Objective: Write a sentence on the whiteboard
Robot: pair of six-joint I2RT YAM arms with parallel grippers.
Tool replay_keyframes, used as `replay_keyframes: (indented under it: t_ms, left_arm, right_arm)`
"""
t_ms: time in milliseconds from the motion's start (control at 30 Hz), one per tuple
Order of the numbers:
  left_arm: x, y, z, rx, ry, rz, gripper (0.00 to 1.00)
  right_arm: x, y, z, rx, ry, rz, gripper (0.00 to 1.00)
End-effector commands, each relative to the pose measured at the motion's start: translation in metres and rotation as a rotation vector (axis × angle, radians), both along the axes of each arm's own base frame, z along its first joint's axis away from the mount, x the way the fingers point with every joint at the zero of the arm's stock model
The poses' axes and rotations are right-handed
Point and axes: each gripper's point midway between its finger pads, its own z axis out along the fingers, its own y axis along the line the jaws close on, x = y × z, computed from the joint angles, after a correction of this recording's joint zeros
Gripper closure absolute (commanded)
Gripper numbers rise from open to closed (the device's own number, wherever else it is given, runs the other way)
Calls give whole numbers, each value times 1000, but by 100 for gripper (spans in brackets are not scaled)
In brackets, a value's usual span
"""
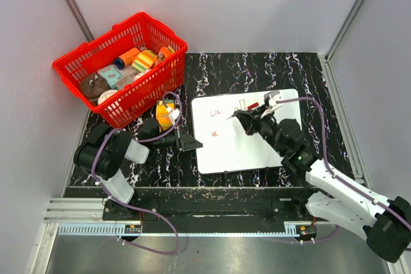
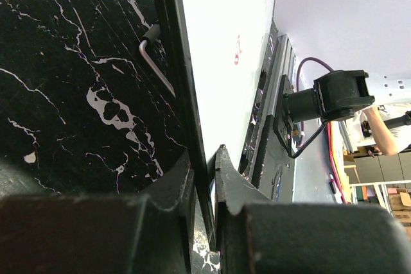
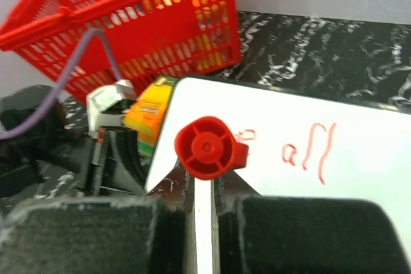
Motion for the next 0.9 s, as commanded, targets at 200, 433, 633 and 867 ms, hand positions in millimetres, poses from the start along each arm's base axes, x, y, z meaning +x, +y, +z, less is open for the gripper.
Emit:
replay_keyframes:
  t_ms: [200,433,633,867]
  left_arm:
    - [6,7,-37,143,-74,41,100]
    - [5,8,-36,140,-78,42,100]
    - [5,8,-37,140,-75,40,100]
    - [4,8,-36,136,-75,35,100]
  right_arm:
    - [-41,19,-2,-152,-224,-159,100]
    - [-39,13,-25,-166,-208,-237,100]
    - [-33,20,-33,-172,-205,-255,100]
    - [-29,34,-41,-181,-200,-239,100]
